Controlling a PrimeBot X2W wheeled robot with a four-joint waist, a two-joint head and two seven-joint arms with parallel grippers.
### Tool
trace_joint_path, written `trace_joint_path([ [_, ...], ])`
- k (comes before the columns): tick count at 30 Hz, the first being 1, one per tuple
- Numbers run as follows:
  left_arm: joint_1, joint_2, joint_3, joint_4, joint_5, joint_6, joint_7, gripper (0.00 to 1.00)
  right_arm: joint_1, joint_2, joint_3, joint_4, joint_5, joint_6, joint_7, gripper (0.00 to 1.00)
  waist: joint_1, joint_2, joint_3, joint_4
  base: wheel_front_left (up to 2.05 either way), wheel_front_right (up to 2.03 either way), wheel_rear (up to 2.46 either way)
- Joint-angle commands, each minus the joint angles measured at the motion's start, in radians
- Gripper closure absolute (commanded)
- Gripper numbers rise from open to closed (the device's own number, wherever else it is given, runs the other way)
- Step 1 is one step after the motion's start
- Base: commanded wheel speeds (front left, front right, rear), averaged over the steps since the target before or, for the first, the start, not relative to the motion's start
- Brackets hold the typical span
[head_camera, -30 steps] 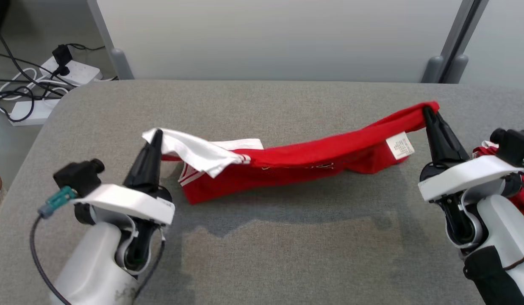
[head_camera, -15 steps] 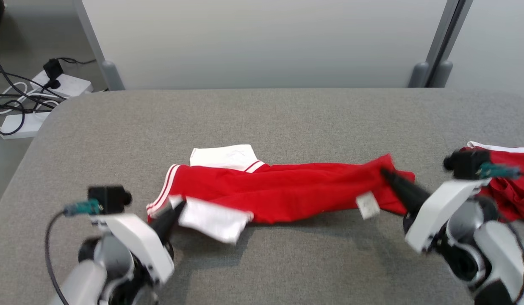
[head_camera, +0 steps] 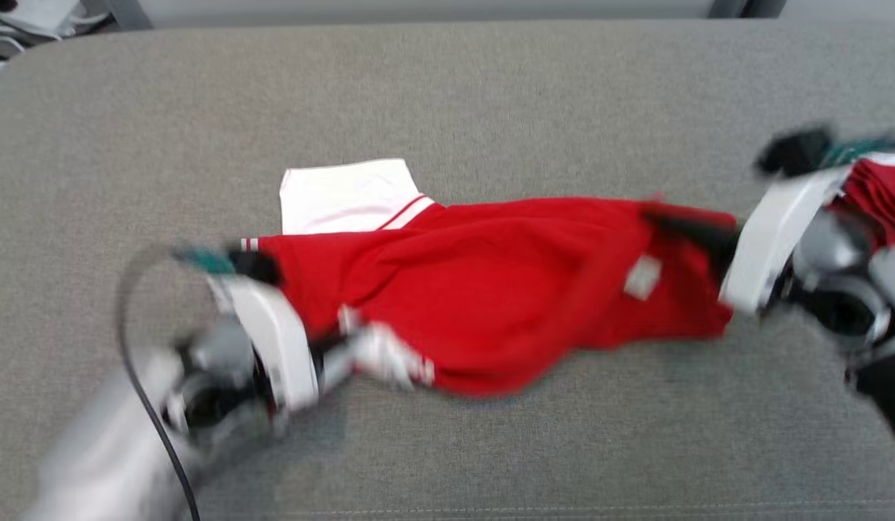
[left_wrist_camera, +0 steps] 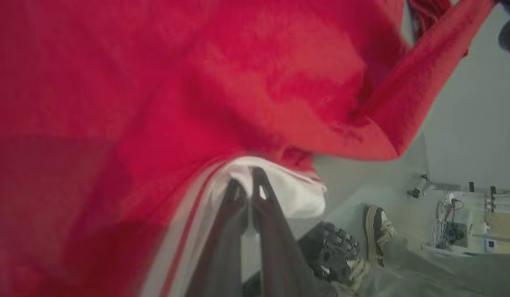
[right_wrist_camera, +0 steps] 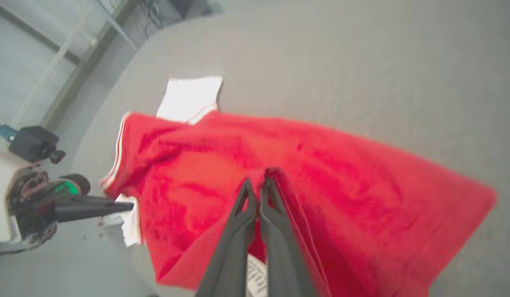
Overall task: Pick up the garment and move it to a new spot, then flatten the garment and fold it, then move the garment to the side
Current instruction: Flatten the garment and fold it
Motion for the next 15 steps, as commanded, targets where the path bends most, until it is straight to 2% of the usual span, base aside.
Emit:
trace_joint_path([
  [1,-0.23,0.028,0.121,-0.026,0.045,-0.004,-0.09,1.0,-0.144,0.021,-0.09,0.054,-0.039,0.004,-0.077,1.0,0.0,0.0,0.103,-0.008,0.0,0.0,0.0],
  [4,-0.605,-0.004,0.279,0.002,0.169,-0.01,-0.43,1.0,-0.474,0.129,-0.323,0.3,-0.186,0.004,-0.349,1.0,0.0,0.0,0.17,-0.009,0.0,0.0,0.0],
  [6,-0.778,-0.037,0.332,0.057,0.202,-0.017,-0.581,1.0,-0.654,0.189,-0.436,0.425,-0.24,0.004,-0.496,1.0,0.0,0.0,0.187,-0.006,0.0,0.0,0.0],
  [8,-0.868,-0.034,0.31,0.126,0.245,-0.029,-0.64,1.0,-0.759,0.227,-0.452,0.502,-0.281,0.004,-0.557,1.0,0.0,0.0,0.178,-0.008,0.0,0.0,0.0],
  [10,-0.908,-0.027,0.29,0.193,0.26,-0.035,-0.665,1.0,-0.81,0.256,-0.436,0.551,-0.29,0.004,-0.56,1.0,0.0,0.0,0.178,-0.014,0.0,0.0,0.0],
  [15,-0.864,-0.006,0.257,0.339,0.234,-0.041,-0.706,1.0,-0.789,0.283,-0.385,0.621,-0.251,0.004,-0.521,1.0,0.0,0.0,0.199,-0.039,0.0,0.0,0.0],
])
